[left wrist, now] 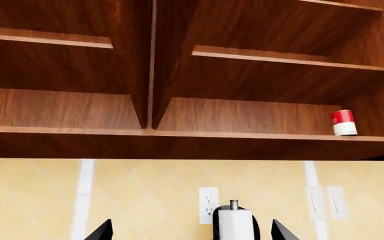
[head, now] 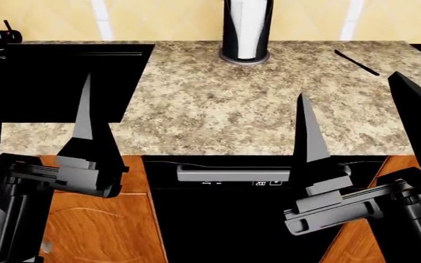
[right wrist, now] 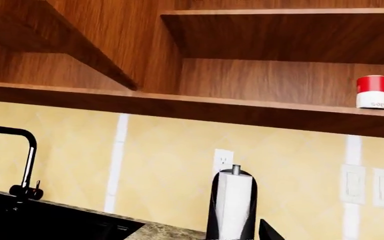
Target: Pick the canned food and bar from the counter and place them in the cabinets closest to them.
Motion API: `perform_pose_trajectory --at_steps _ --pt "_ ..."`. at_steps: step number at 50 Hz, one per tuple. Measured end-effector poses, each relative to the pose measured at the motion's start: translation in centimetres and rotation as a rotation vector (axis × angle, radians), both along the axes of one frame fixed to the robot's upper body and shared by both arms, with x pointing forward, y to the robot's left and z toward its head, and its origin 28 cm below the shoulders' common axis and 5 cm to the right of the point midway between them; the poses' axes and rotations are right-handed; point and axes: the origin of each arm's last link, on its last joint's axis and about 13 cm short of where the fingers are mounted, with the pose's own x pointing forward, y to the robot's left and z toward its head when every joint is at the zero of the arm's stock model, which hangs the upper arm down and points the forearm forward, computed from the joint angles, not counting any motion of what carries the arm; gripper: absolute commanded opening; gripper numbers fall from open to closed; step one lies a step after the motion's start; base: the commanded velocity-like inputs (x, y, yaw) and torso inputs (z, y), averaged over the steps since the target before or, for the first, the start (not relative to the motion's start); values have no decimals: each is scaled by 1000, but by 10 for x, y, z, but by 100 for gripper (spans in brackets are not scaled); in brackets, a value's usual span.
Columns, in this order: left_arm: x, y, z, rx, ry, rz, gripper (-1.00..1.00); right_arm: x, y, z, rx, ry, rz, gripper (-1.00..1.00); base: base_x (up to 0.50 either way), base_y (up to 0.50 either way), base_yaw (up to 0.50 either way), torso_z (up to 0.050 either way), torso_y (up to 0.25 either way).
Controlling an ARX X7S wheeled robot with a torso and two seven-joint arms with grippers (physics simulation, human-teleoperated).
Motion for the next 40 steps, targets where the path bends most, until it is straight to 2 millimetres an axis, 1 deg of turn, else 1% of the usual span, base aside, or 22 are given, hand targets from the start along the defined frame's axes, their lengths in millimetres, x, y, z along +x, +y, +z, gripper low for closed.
perform_pose_trajectory --at_steps 27,40 --pt "-5 -1 1 -3 -2 -26 100 -1 1 0 -7 -10 23 100 95 500 0 0 0" --pt "-7 -2 1 -3 0 -36 100 0 2 0 1 -3 5 100 61 500 0 0 0"
